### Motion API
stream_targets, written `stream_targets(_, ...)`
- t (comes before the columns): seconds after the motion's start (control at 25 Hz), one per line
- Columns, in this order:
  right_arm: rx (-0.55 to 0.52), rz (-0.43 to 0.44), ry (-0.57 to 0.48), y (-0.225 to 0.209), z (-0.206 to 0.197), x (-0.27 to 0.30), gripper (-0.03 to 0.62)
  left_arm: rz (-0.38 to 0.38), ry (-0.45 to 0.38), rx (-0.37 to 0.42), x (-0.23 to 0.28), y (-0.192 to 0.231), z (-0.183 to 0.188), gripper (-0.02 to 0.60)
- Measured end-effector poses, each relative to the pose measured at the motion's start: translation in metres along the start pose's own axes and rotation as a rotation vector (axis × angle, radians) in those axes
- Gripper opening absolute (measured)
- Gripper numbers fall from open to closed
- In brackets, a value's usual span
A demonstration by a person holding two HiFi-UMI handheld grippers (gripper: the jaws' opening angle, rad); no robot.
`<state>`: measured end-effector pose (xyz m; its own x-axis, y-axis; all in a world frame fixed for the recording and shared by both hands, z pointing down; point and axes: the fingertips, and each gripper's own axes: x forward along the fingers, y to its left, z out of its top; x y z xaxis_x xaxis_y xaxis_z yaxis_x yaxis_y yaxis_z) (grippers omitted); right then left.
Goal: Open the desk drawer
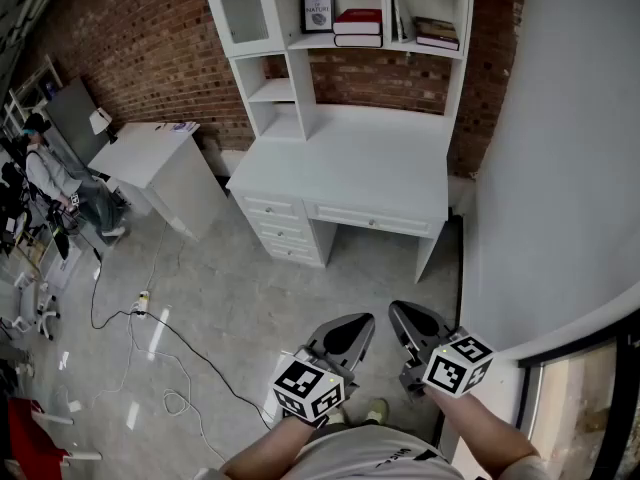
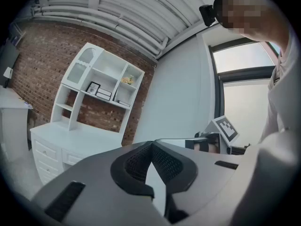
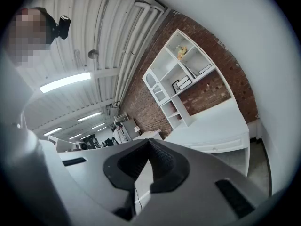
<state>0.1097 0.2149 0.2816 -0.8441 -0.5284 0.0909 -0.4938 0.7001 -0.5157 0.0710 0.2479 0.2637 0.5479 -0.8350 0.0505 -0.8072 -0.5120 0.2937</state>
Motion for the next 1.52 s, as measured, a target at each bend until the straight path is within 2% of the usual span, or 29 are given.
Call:
stream_targets(0.4,-0.038,-0.012,0.012,-0.009,0.001,-0.01,0.017,0.01,0.002,0.0,0.008,-0.009,-0.002,0.012)
stream_targets(0.8,0.073,0.034,-0.014,-0.036,0.005,-0.008,0.018,0.053,0.002,0.011,0.024,0.006,-0.004,0.012)
stream_targets(1.04,0.114,0.023,-0.013,-0.056,0.007,-0.008,0.02,0.065,0.001,0.005,0.032,0.007,-0.006,0.012)
stream_targets(1.28,0.121,0.003,-0.016,-0.076,0.012,0.008,0.02,0.07,0.002,0.01,0.047,0.027,-0.005,0.012)
stream_targets(1.52,0.12,-0.025,0.003,-0.093,0.008,0.049,0.02,0.054,0.009,0.009,0.068,0.07,-0.001,0.012)
